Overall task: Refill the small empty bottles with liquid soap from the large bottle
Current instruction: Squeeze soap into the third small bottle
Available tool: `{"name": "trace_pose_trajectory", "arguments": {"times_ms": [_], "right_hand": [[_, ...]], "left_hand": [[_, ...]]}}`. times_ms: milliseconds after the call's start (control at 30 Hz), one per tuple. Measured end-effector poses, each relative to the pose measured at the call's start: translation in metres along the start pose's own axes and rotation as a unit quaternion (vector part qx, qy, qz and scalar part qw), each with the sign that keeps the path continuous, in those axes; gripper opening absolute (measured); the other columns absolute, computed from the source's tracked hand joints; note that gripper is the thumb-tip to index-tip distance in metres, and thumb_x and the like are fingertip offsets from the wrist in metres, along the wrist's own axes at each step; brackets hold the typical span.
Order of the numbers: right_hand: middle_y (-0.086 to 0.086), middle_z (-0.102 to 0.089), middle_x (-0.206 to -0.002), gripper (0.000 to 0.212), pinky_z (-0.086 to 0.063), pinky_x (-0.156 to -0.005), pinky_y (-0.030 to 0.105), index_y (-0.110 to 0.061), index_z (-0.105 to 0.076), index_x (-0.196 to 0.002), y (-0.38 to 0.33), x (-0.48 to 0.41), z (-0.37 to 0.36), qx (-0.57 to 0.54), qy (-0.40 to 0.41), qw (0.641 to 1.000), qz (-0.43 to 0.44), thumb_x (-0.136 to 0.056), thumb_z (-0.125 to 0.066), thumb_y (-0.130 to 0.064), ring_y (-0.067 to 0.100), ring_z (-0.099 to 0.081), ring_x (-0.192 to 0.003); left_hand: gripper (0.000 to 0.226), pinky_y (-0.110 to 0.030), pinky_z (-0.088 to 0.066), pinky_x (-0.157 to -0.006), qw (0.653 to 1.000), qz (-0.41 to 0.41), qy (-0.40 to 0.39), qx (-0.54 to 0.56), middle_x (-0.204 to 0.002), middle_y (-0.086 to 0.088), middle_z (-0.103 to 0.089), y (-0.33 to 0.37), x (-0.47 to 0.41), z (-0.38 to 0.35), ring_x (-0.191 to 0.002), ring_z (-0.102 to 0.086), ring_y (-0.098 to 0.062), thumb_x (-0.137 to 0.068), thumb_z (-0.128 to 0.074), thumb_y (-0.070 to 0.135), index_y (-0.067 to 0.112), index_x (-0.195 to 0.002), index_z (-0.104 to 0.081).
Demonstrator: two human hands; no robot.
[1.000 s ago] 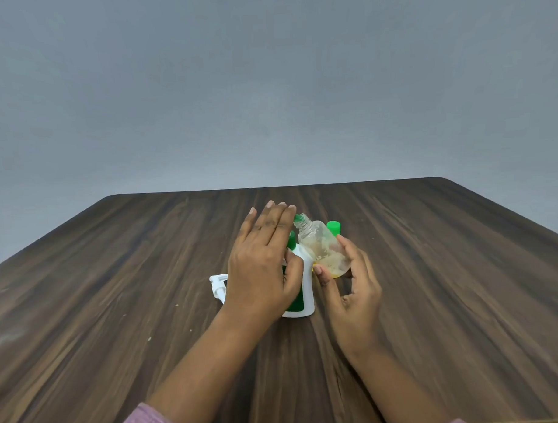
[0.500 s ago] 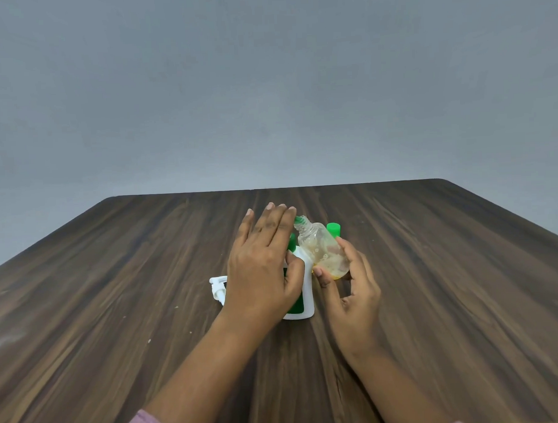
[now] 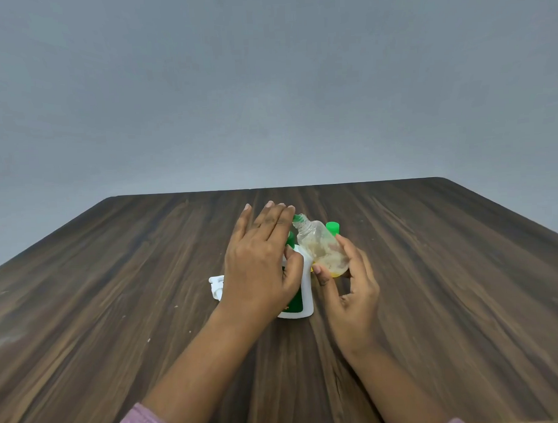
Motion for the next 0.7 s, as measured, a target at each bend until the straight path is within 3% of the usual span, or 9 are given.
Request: {"name": "trace_pose_trajectory", "arguments": {"times_ms": [300, 700], "right_hand": [[0.005, -0.057, -0.12, 0.044, -0.047, -0.086, 0.012, -0.006, -0.052, -0.129, 0.003, 0.002, 0.003, 0.011, 0.005, 1.0, -0.001, -0.086, -0.065, -0.01, 0.001, -0.055, -0.112], [0.004, -0.057, -0.121, 0.045, -0.051, -0.086, 0.017, -0.005, -0.052, -0.129, 0.003, 0.002, 0.002, 0.008, 0.0, 1.0, -0.007, -0.088, -0.064, -0.015, 0.006, -0.057, -0.112]], "left_hand": [[0.055, -0.042, -0.027, -0.112, 1.0, 0.017, 0.004, 0.013, -0.129, -0.011, -0.06, -0.003, 0.011, -0.008, -0.126, -0.051, -0.025, -0.078, -0.039, 0.017, 0.0, -0.126, -0.058], [0.054, -0.04, -0.027, -0.111, 1.0, 0.021, 0.001, 0.005, -0.13, -0.01, -0.06, 0.0, 0.009, -0.005, -0.126, -0.051, -0.024, -0.08, -0.039, 0.019, 0.001, -0.127, -0.058]]}}
Point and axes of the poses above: each hand's wrist, its own x-axis away from the middle knuckle, its own z-axis out of the back of the hand, y = z × x, the point moved 9 cm from there along -x, towards the middle knuckle
